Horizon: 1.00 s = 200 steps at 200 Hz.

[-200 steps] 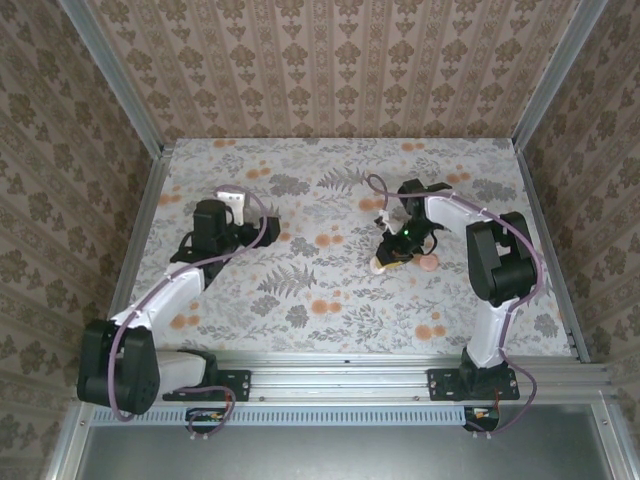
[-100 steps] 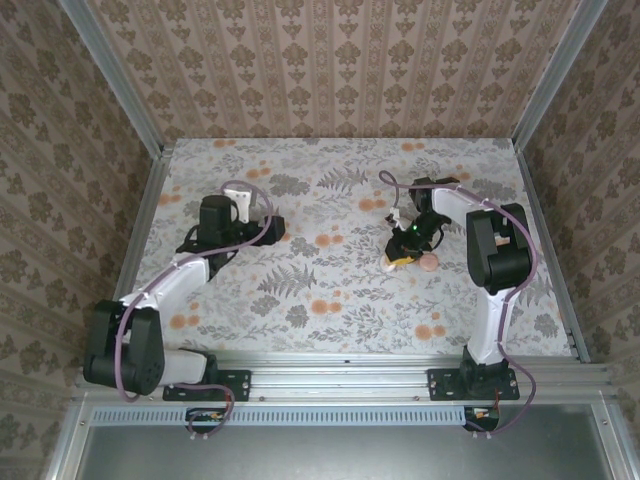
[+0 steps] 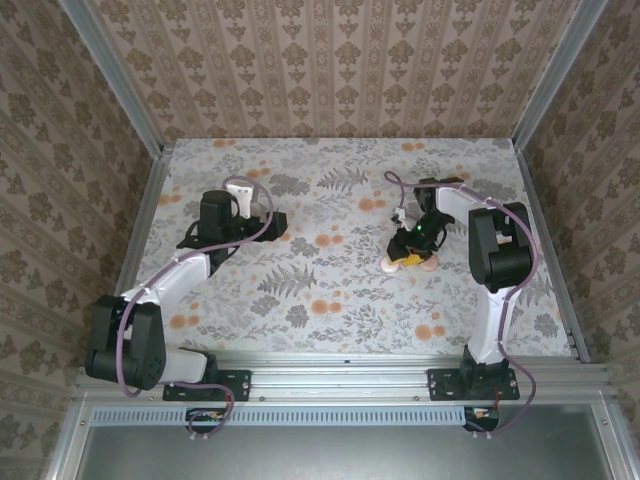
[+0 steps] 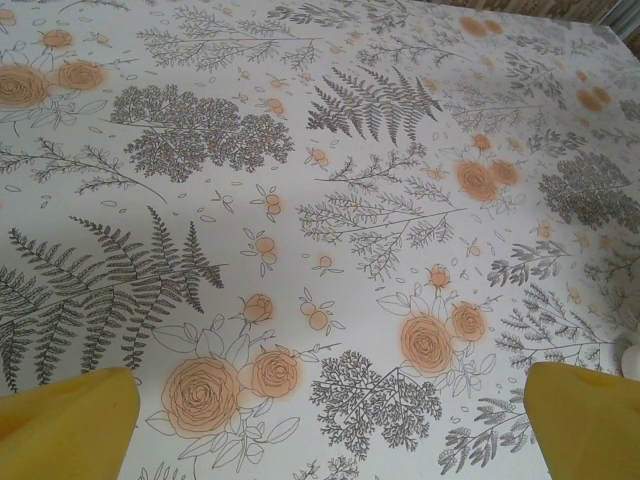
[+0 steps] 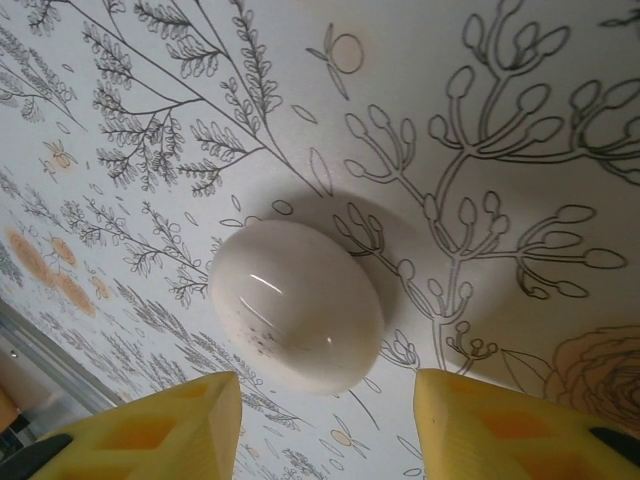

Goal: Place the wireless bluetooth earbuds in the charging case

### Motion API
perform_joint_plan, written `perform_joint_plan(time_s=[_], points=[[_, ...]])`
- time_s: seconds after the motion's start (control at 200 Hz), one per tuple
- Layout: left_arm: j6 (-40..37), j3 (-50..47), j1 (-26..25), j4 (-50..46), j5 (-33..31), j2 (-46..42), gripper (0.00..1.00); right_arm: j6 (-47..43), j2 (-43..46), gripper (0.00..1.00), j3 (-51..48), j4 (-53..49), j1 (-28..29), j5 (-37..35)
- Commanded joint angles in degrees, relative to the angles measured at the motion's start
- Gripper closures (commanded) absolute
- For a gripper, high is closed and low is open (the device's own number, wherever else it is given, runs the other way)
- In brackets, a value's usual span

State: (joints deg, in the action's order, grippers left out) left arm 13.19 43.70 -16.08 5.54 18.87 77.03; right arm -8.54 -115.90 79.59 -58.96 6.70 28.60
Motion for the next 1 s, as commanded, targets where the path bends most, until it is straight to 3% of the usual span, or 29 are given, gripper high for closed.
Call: perform_joint_plan(time_s=[0.0, 0.335, 0.65, 0.83, 0.84, 0.85, 0.86, 0.995], points=[[-1.8, 2.2, 0.3, -0.6, 0.8, -0.3, 0.0, 1.1, -0.1, 0.5, 1.1, -1.0, -0.4, -1.6], [-2.4, 4.7, 1.1, -6.5, -4.2, -2.9, 0.0, 6.2, 8.8, 0.49, -2.0, 6.5, -0.5, -1.7], [-4.7, 6.7, 3.0, -16.0, -13.1, -9.8, 0.0, 12.3, 27.8, 0.42, -13.6, 24.9, -0.6, -9.5], [-6.1, 3.5, 5.5, -18.9, -23.7, -14.6, 0.0, 16.7, 39.5, 0.21, -26.7, 44.5, -0.8, -16.9], [-6.1, 3.0, 5.7, -19.0, -24.5, -14.9, 0.0, 16.9, 39.9, 0.16, -27.4, 45.4, -0.8, -17.5], [-5.9, 2.6, 6.0, -19.2, -25.4, -15.3, 0.0, 17.1, 40.4, 0.04, -27.9, 46.2, -0.8, -18.0], [-5.9, 2.1, 6.2, -19.2, -26.1, -15.6, 0.0, 17.2, 40.8, 0.01, -28.9, 46.9, -0.8, -18.5], [-6.0, -6.8, 9.1, -16.0, -31.7, -21.0, 0.0, 17.6, 46.3, 0.0, -38.4, 57.4, -0.8, -24.9]])
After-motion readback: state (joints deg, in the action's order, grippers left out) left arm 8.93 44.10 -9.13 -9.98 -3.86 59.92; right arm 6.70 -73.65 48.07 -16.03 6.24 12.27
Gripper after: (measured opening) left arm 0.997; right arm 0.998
